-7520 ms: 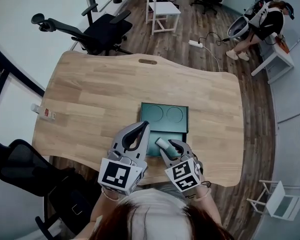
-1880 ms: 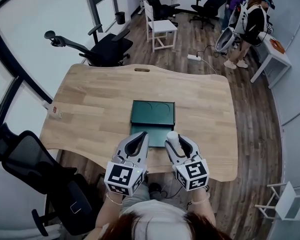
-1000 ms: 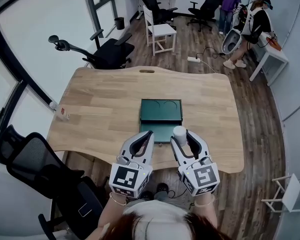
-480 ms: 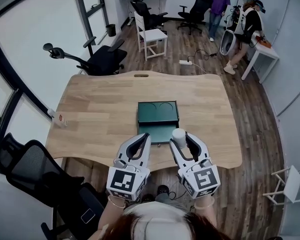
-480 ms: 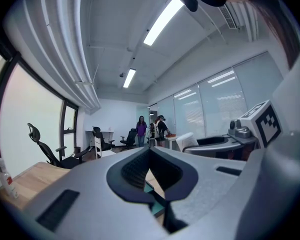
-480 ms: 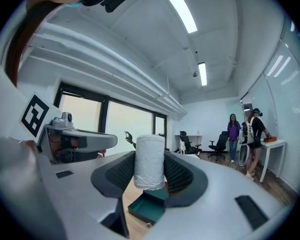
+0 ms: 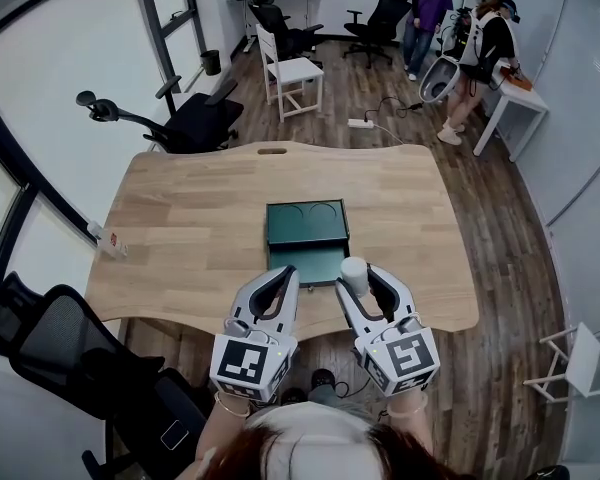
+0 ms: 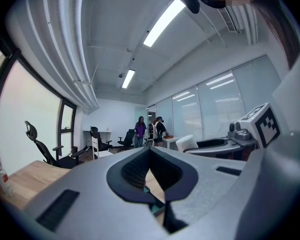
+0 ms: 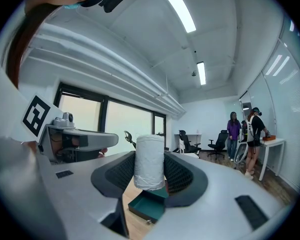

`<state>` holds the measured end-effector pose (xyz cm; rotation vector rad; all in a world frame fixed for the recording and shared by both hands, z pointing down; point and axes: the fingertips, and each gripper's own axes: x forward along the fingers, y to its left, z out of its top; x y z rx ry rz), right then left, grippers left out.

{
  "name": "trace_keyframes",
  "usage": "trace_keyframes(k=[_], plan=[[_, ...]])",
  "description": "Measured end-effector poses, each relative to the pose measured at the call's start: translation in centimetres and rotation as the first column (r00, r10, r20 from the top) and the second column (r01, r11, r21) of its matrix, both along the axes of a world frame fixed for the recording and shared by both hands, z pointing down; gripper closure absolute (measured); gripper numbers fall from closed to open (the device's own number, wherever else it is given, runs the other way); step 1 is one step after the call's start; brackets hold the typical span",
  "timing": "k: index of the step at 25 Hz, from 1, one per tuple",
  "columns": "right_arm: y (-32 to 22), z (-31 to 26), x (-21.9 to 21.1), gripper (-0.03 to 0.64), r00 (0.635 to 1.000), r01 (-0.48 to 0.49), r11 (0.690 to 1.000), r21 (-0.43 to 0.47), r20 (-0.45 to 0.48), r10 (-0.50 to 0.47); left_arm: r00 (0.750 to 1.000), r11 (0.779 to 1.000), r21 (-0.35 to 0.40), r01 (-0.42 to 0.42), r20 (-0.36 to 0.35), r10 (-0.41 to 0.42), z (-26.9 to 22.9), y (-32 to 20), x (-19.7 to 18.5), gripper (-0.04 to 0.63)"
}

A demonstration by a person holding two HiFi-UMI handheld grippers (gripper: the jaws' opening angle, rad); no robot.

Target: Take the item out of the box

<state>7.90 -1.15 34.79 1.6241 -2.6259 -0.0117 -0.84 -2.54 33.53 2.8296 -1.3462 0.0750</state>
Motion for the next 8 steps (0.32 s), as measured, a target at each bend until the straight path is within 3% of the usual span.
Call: trace_keyframes(k=[8], plan=[[-0.37,0.2,0.2,0.423,1.0,0.024,1.0,-0.005,0.013,-0.024,1.0,1.0,-0.003,-0.013,0.003,0.013,0.4,-0.52,0.73,0.591]])
